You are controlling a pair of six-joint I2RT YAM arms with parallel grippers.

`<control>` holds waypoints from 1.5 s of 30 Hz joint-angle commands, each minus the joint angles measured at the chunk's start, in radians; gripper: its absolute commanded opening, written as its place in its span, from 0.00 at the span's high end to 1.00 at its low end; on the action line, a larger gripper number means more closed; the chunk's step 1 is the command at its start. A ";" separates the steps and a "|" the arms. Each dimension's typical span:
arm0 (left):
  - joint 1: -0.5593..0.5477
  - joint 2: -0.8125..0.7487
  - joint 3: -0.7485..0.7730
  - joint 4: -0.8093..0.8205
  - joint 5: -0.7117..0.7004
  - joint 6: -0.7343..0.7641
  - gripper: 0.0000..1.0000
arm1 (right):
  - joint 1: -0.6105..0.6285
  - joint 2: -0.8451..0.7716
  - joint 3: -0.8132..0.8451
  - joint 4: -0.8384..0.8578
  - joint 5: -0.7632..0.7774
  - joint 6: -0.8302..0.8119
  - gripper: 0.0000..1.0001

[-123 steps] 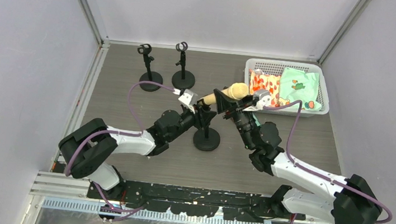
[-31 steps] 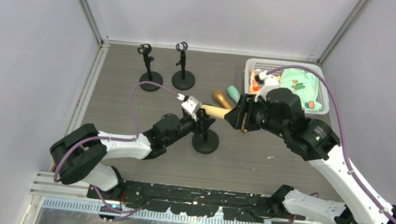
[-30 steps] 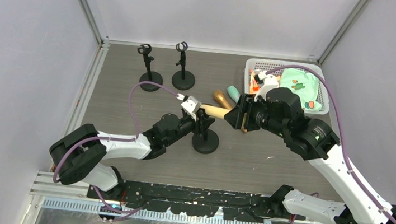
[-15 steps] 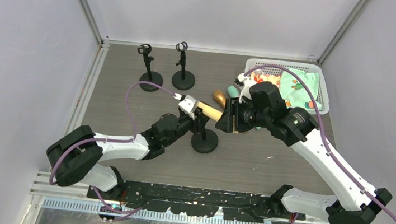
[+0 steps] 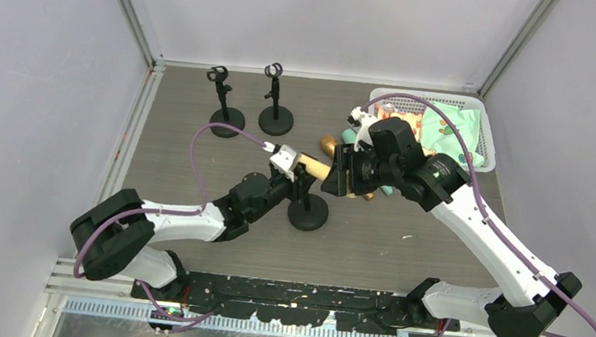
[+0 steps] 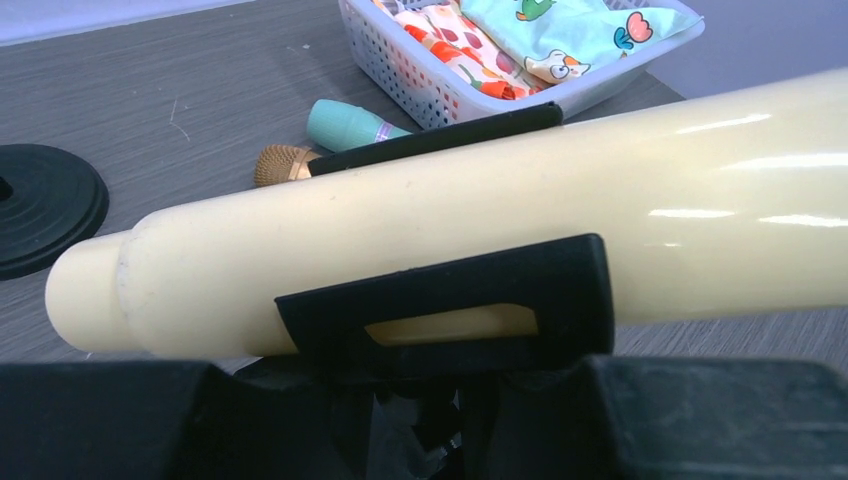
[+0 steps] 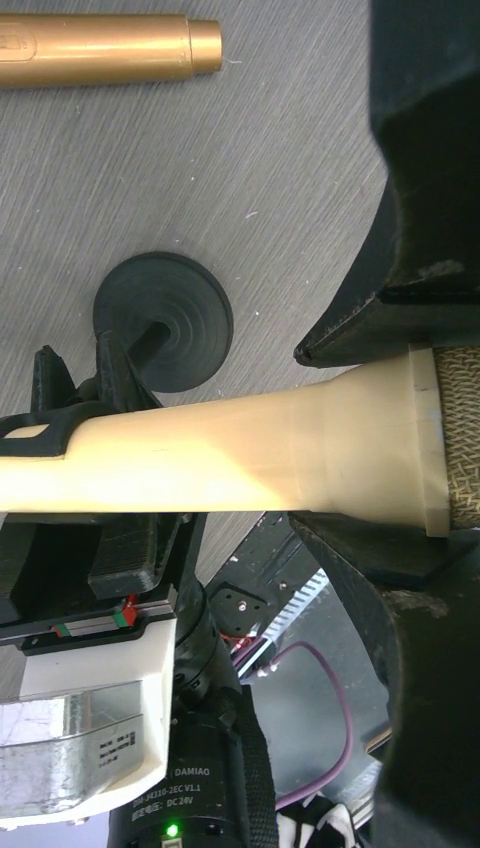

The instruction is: Attach the microphones to the stand

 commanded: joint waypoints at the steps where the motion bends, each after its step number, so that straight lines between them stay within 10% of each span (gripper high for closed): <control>1: -0.107 0.017 0.022 -0.036 0.209 0.002 1.00 | -0.023 0.124 0.003 0.146 0.084 -0.021 0.99; 41: -0.129 0.037 0.021 -0.036 0.166 0.002 1.00 | -0.031 0.310 0.012 0.273 0.071 -0.180 0.99; 45: -0.130 0.031 0.011 -0.036 0.113 -0.009 1.00 | -0.031 0.293 0.000 0.270 0.039 -0.180 0.80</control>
